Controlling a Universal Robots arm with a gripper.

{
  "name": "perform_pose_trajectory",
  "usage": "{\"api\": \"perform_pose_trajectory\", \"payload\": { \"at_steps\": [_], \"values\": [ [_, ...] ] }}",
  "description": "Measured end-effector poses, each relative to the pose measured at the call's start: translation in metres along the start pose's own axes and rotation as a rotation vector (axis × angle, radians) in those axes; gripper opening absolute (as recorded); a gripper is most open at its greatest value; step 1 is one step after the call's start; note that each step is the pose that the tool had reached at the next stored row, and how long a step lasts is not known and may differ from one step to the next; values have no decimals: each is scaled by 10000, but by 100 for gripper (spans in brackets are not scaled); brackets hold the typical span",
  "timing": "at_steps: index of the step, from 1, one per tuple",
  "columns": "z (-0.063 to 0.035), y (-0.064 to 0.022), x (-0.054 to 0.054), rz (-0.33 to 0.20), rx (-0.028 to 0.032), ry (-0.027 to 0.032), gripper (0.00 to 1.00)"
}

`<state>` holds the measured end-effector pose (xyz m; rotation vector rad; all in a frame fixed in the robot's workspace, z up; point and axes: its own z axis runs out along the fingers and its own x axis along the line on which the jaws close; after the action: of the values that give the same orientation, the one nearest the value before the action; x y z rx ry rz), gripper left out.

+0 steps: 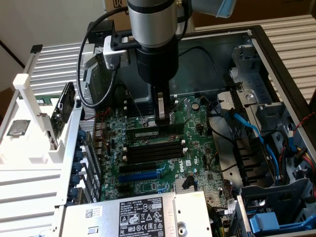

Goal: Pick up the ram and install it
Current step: 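Insert the ram into the slot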

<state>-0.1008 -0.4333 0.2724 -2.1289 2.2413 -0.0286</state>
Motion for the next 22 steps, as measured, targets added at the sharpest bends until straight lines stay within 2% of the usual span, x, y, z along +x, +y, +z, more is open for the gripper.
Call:
{"api": "perform_pose_trajectory", "payload": {
  "at_steps": [6, 22],
  "values": [
    [25, -5, 1, -253, -89, -13, 12],
    [183, 2, 9, -257, -99, -11, 12]
  ]
}}
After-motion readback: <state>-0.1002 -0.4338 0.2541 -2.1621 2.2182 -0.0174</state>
